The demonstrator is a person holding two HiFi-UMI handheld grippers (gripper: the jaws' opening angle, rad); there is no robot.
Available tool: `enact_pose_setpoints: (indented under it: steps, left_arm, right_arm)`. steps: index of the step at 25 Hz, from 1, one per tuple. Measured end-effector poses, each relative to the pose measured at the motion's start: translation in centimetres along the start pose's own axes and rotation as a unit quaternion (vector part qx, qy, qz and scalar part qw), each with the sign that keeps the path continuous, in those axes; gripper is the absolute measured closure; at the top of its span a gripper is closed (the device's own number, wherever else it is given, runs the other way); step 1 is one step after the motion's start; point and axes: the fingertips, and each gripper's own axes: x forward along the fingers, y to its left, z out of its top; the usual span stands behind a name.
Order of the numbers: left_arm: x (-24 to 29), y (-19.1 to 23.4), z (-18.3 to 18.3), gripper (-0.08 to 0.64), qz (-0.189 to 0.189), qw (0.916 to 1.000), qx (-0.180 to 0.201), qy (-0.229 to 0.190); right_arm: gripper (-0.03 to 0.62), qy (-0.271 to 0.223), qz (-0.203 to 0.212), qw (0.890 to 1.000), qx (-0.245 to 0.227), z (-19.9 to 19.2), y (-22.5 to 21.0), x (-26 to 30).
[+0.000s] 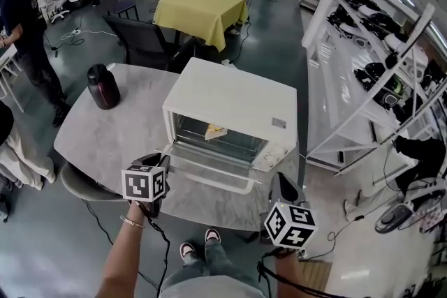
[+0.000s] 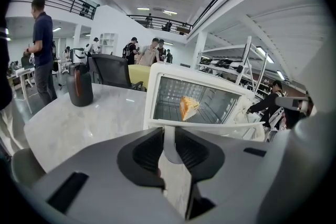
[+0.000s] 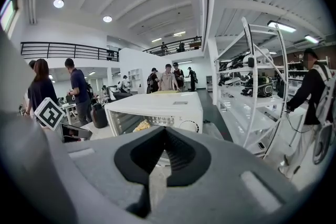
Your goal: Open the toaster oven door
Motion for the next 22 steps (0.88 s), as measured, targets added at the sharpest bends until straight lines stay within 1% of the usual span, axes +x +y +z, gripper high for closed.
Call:
enact_pose_setpoints:
  steps: [7,12,22]
  left_arm:
    - [-0.5,0.0,-2.0,0.488,-0.008,0.9999,-0.005,0.009]
    - [-0.7,0.3,-3.4,0.488,-0.011,0.9998,-0.001,0.018]
    - [-0.9,0.4,-5.3,0.486,-0.026,0.9994,-0.012,0.021]
  right_arm:
    - [0.588,0.009,0.005,1.000,-0.004,-0.7,0.7,0.1]
    - [0.588,0.016,0.004,1.000,-0.005,-1.3,1.0,0.3]
    - [0.588,0.033,0.011,0.999,-0.004,-2.4,2.1,1.2]
